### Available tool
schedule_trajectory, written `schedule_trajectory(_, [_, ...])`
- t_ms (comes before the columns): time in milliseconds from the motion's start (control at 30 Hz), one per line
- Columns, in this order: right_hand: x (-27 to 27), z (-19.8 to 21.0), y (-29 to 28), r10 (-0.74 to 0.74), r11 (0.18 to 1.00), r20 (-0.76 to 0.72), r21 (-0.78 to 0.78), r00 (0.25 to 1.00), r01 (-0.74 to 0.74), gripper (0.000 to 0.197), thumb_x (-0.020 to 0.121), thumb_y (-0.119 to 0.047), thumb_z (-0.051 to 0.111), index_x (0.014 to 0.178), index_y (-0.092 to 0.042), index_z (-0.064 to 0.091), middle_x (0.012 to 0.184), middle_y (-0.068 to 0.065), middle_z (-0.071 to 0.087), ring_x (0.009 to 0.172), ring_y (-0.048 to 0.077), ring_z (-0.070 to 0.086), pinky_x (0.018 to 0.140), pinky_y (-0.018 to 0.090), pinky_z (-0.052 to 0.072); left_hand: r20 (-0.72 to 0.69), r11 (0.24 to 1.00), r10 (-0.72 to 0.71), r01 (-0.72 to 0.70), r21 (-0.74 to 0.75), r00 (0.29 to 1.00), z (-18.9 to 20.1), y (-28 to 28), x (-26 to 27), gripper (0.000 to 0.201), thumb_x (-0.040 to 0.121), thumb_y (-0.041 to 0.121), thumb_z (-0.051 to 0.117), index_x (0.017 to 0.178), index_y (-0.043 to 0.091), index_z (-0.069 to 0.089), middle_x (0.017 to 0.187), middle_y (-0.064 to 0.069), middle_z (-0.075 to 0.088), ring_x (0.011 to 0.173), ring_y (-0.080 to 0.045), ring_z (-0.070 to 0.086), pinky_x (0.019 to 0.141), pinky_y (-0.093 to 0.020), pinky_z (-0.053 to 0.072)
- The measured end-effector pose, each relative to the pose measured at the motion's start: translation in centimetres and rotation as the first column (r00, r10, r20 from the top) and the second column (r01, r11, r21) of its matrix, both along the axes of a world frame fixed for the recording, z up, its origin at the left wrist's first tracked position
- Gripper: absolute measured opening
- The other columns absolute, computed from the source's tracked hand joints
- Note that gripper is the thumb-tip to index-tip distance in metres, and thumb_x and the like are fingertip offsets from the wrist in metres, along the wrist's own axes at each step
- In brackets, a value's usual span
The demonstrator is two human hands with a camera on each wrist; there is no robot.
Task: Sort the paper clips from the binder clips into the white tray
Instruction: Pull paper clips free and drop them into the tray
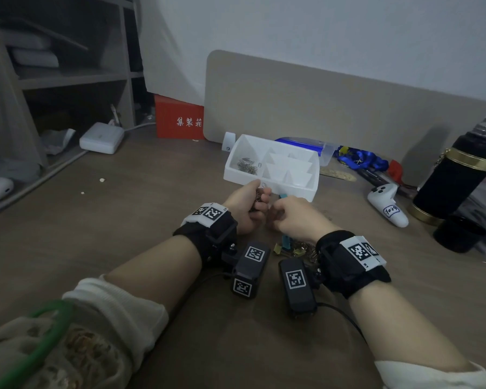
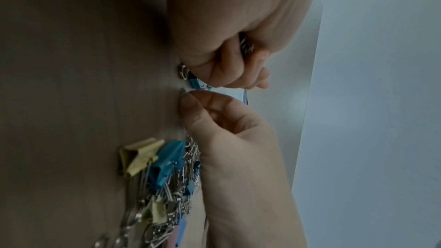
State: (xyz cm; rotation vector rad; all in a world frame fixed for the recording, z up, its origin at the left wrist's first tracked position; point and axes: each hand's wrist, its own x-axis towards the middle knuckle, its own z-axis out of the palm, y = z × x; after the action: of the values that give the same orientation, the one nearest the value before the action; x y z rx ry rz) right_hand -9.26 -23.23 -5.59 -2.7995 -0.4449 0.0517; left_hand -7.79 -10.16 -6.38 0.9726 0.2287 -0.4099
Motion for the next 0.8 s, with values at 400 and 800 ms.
schedule_trajectory(400, [-0.1,0.4,-0.1,-0.167,0.974,0.218,0.188,0.961,0.127,0.009,0.092,-0.019,0.054,0.087,-0.025,0.057,0.094,-0.002,0.062,0.086,0.021,0.059,0.075,0.037,0.051,-0.052,0.998,-0.050,0.052,0.044,0.997,0.0,-0.1,0.2,0.031,0.096,0.019,0.035,0.066,0.016,0.041,0.045,0.004,0.042,0.027,-0.003,0.029,0.024,-0.012,0.013])
schedule_trajectory(800, [-0.7,1.8,-0.6,-0.052,0.804,0.227,0.587,0.972,-0.094,0.010,0.090,-0.014,0.064,0.086,-0.019,0.071,0.078,0.000,0.071,0.059,0.003,0.064,0.053,0.008,0.043,-0.051,0.947,-0.305,0.308,0.087,0.951,0.7,-0.6,-0.8,0.038,0.097,0.034,0.038,0.066,0.014,0.046,0.054,0.003,0.043,0.030,-0.003,0.032,0.024,-0.011,0.014])
